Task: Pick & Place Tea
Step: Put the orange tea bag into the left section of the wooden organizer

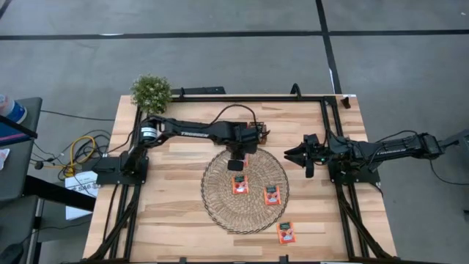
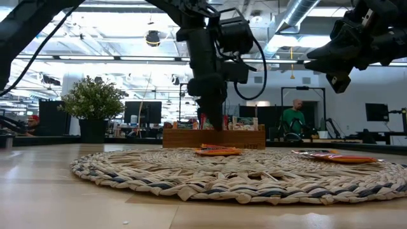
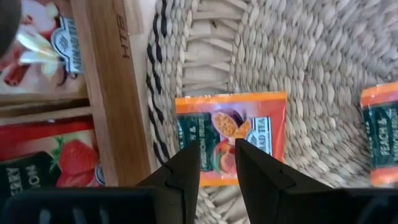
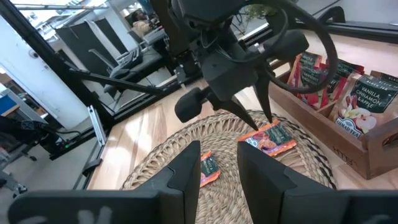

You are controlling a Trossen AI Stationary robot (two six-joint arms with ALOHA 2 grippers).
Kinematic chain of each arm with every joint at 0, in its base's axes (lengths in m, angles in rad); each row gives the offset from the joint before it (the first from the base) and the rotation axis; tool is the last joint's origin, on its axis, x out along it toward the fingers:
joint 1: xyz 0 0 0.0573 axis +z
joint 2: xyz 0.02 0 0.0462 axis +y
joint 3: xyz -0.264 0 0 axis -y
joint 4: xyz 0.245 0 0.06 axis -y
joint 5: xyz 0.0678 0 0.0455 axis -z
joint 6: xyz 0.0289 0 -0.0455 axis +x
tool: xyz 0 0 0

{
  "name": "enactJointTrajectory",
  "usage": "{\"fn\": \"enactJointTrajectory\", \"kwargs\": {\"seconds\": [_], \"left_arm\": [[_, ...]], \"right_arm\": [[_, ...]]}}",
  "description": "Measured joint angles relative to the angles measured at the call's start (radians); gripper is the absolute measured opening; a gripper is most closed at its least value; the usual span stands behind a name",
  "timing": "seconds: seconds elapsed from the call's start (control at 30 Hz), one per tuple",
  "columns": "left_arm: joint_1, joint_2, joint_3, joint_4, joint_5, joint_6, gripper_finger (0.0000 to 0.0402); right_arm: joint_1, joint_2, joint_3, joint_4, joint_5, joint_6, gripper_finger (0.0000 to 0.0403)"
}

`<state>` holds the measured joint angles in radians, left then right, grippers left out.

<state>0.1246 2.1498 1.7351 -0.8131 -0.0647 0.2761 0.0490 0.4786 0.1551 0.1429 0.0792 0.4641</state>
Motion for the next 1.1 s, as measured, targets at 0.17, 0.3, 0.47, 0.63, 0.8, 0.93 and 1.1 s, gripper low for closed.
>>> {"fn": "enactJointTrajectory", "kwargs": {"seconds": [0.17, 0.3, 0.47, 0.63, 0.8, 0.93, 1.1], "left_arm": [[0.0, 0.013, 0.0, 0.021, 0.0, -0.009, 0.0094], [0.0, 0.032, 0.0, 0.03, -0.031, -0.022, 0.0094], [0.001, 0.054, 0.0, 0.036, -0.045, -0.04, 0.0094], [0.0, 0.065, 0.0, 0.041, -0.045, -0.046, 0.0094], [0.0, 0.082, 0.0, 0.038, -0.045, -0.064, 0.0094], [0.0, 0.096, 0.001, 0.039, -0.047, -0.068, 0.0094], [0.0, 0.098, 0.002, 0.039, -0.036, -0.09, 0.0094]], "right_arm": [[0.0, 0.0, 0.0, 0.0, 0.0, 0.0, 0.0098], [0.0, 0.0, 0.0, 0.0, 0.0, 0.0, 0.0098], [0.0, 0.0, 0.0, -0.001, 0.0, 0.0, 0.0098], [0.0, 0.0, 0.0, -0.002, 0.0, 0.0, 0.0098], [0.0, 0.0, 0.0, 0.0, 0.0, 0.0, 0.0098], [0.001, 0.0, 0.0, 0.0, 0.0, 0.0, 0.0098], [0.001, 0.0, 0.0, 0.0, 0.0, 0.0, 0.0098]]}}
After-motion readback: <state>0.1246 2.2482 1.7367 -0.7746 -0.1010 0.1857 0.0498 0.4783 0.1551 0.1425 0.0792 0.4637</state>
